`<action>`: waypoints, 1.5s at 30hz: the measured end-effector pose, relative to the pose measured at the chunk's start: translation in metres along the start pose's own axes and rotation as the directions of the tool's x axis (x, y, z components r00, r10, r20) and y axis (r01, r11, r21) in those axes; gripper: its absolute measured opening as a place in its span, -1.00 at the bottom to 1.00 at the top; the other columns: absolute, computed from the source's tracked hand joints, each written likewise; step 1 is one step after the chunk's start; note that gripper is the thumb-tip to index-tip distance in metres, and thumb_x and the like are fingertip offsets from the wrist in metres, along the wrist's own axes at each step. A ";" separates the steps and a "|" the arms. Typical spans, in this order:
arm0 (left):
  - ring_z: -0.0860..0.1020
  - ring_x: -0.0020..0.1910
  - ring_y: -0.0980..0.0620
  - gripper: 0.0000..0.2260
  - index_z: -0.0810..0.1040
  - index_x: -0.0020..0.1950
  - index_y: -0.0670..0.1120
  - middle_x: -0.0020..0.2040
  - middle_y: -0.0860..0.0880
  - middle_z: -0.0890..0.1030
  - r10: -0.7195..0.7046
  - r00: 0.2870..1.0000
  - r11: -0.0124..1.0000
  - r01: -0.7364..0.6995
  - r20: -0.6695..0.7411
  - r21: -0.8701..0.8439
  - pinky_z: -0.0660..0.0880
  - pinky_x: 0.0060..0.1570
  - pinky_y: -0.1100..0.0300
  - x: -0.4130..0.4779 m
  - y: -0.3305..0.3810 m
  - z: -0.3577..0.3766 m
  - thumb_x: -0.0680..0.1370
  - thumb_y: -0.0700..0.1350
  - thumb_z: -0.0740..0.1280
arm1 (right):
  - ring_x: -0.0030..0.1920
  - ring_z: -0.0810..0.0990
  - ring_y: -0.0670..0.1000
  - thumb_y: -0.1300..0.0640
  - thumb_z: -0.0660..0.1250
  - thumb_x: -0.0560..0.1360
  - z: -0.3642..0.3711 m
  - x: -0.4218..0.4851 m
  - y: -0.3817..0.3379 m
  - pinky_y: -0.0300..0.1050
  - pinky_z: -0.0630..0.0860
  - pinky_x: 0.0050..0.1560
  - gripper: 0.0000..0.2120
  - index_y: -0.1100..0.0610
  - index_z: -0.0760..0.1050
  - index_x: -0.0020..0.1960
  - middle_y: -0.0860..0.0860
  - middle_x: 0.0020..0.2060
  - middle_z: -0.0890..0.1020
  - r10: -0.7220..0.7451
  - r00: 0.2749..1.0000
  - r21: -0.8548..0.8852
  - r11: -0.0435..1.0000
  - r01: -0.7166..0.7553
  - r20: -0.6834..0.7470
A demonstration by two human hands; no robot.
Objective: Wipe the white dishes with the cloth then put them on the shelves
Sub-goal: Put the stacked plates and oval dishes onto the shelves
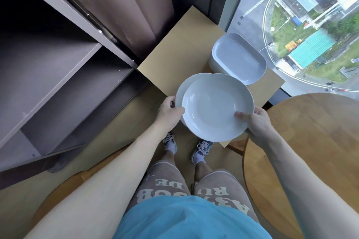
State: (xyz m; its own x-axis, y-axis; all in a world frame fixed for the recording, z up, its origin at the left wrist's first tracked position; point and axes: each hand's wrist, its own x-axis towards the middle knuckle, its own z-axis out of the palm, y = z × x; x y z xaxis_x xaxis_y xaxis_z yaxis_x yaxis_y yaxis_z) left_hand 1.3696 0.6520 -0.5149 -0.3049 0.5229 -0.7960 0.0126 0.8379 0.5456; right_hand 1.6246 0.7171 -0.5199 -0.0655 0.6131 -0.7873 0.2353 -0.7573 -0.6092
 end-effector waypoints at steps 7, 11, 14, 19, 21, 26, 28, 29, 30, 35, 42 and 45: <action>0.64 0.17 0.02 -0.37 0.40 0.49 0.14 0.26 -0.02 0.60 0.029 0.995 0.994 -0.018 0.098 -0.110 0.66 0.08 0.05 -0.025 -0.002 -0.003 0.41 0.05 0.39 | -0.04 0.70 0.22 0.35 0.38 0.52 -0.013 -0.016 -0.013 0.28 0.63 0.04 -0.80 0.22 0.58 0.12 -0.03 -0.20 0.73 -0.042 0.998 0.026 0.999 0.041 0.055; 0.67 0.13 -0.02 -0.63 0.48 0.23 0.24 0.24 0.01 0.61 0.029 0.992 0.973 0.001 0.125 -0.233 0.68 -0.19 0.14 -0.039 -0.002 -0.009 0.51 -0.12 0.40 | -0.03 0.71 0.18 0.33 0.41 0.51 -0.003 -0.024 -0.025 0.30 0.65 0.04 -0.77 0.18 0.58 0.15 -0.02 -0.13 0.73 -0.072 0.990 -0.015 0.997 0.074 0.121; 0.61 0.17 -0.02 -0.60 0.47 0.25 0.18 0.25 0.02 0.59 0.048 0.997 0.966 -0.031 0.061 -0.256 0.66 -0.25 0.17 -0.050 -0.007 -0.019 0.56 -0.27 0.37 | 0.04 0.69 0.27 0.33 0.40 0.52 0.011 -0.030 -0.033 0.35 0.62 0.08 -0.77 0.20 0.58 0.17 0.11 -0.02 0.72 -0.074 0.984 -0.033 0.996 0.080 0.160; 0.60 0.16 0.01 -0.58 0.51 0.33 0.11 0.22 0.03 0.61 0.052 0.997 0.943 -0.069 -0.059 -0.325 0.67 -0.24 0.16 -0.070 -0.024 -0.045 0.56 -0.29 0.37 | 0.05 0.68 0.25 0.25 0.41 0.53 0.045 -0.039 -0.044 0.33 0.63 0.06 -0.76 0.15 0.58 0.20 0.12 0.04 0.70 -0.136 0.961 -0.149 0.973 0.175 0.240; 0.63 0.11 0.03 -0.61 0.54 0.26 0.14 0.17 0.03 0.64 0.035 0.993 0.927 -0.074 -0.111 -0.368 0.66 -0.25 0.16 -0.079 -0.033 -0.056 0.57 -0.30 0.36 | 0.03 0.68 0.18 0.10 0.43 0.43 0.063 -0.044 -0.051 0.26 0.65 0.03 -0.71 0.08 0.60 0.15 0.07 0.01 0.71 -0.189 0.945 -0.240 0.936 0.256 0.268; 0.65 0.08 0.02 -0.60 0.56 0.28 0.09 0.14 0.02 0.67 -0.044 0.971 0.875 -0.075 -0.233 -0.477 0.66 -0.26 0.15 -0.101 -0.058 -0.088 0.58 -0.34 0.34 | 0.03 0.67 0.06 -0.03 0.37 0.31 0.113 -0.051 -0.067 0.07 0.60 0.01 -0.57 -0.04 0.58 0.18 -0.04 -0.01 0.71 -0.212 0.891 -0.414 0.826 0.383 0.402; 0.65 0.08 0.03 -0.62 0.56 0.25 0.10 0.14 0.03 0.67 -0.069 0.957 0.853 -0.090 -0.281 -0.514 0.67 -0.25 0.15 -0.108 -0.068 -0.102 0.59 -0.34 0.34 | 0.00 0.67 0.00 -0.04 0.40 0.34 0.134 -0.052 -0.073 0.01 0.58 -0.05 -0.65 -0.08 0.59 0.12 -0.07 -0.05 0.71 -0.198 0.869 -0.476 0.771 0.423 0.453; 0.65 0.08 0.04 -0.62 0.57 0.22 0.12 0.13 0.04 0.68 -0.083 0.950 0.841 -0.095 -0.300 -0.532 0.67 -0.25 0.15 -0.112 -0.072 -0.109 0.59 -0.34 0.34 | -0.07 0.67 -0.07 -0.01 0.42 0.38 0.145 -0.053 -0.075 -0.07 0.56 -0.13 -0.77 -0.10 0.61 0.04 -0.10 -0.11 0.72 -0.192 0.856 -0.499 0.743 0.446 0.479; 0.66 0.07 0.05 -0.62 0.58 0.19 0.13 0.12 0.06 0.68 -0.099 0.944 0.827 -0.098 -0.315 -0.553 0.67 -0.26 0.15 -0.117 -0.077 -0.116 0.59 -0.34 0.34 | -0.14 0.67 -0.12 0.03 0.43 0.42 0.156 -0.053 -0.078 -0.13 0.53 -0.20 -0.88 -0.11 0.63 -0.05 -0.13 -0.17 0.72 -0.184 0.842 -0.519 0.715 0.469 0.507; 0.66 0.08 0.02 -0.65 0.59 0.19 0.11 0.12 0.05 0.69 -0.182 0.909 0.760 -0.112 -0.375 -0.640 0.67 -0.26 0.12 -0.128 -0.103 -0.154 0.58 -0.32 0.36 | -0.06 0.60 -0.12 0.01 0.21 0.36 0.222 -0.066 -0.088 -0.08 0.55 -0.18 -0.70 -0.05 0.50 0.08 -0.14 -0.07 0.64 -0.214 0.753 -0.546 0.571 0.613 0.622; 0.66 0.10 -0.01 -0.62 0.59 0.16 0.14 0.12 0.06 0.69 -0.221 0.877 0.746 -0.129 -0.426 -0.654 0.67 -0.28 0.14 -0.112 -0.126 -0.212 0.56 -0.33 0.35 | 0.21 0.50 0.13 0.10 0.14 0.60 0.291 -0.059 -0.076 -0.03 0.55 0.07 -0.49 -0.02 0.19 0.54 -0.01 0.25 0.50 -0.204 0.718 -0.608 0.409 0.680 0.666; 0.65 0.07 0.03 -0.67 0.52 0.17 0.10 0.14 0.05 0.65 -0.212 0.862 0.761 -0.150 -0.460 -0.631 0.65 -0.32 0.19 -0.093 -0.124 -0.245 0.58 -0.31 0.35 | 0.07 0.57 0.13 0.06 0.13 0.54 0.322 -0.055 -0.089 -0.01 0.69 -0.15 -0.47 -0.09 0.20 0.50 -0.04 0.16 0.52 -0.213 0.688 -0.579 0.403 0.708 0.694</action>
State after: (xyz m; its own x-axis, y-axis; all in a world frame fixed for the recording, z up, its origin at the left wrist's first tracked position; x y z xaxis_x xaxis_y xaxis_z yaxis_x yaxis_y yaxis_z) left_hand 1.1634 0.4608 -0.4443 -0.7039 0.2015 -0.6811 -0.5457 0.4602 0.7003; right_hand 1.2947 0.6785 -0.4532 -0.7677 0.4268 -0.4779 0.6102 0.2593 -0.7486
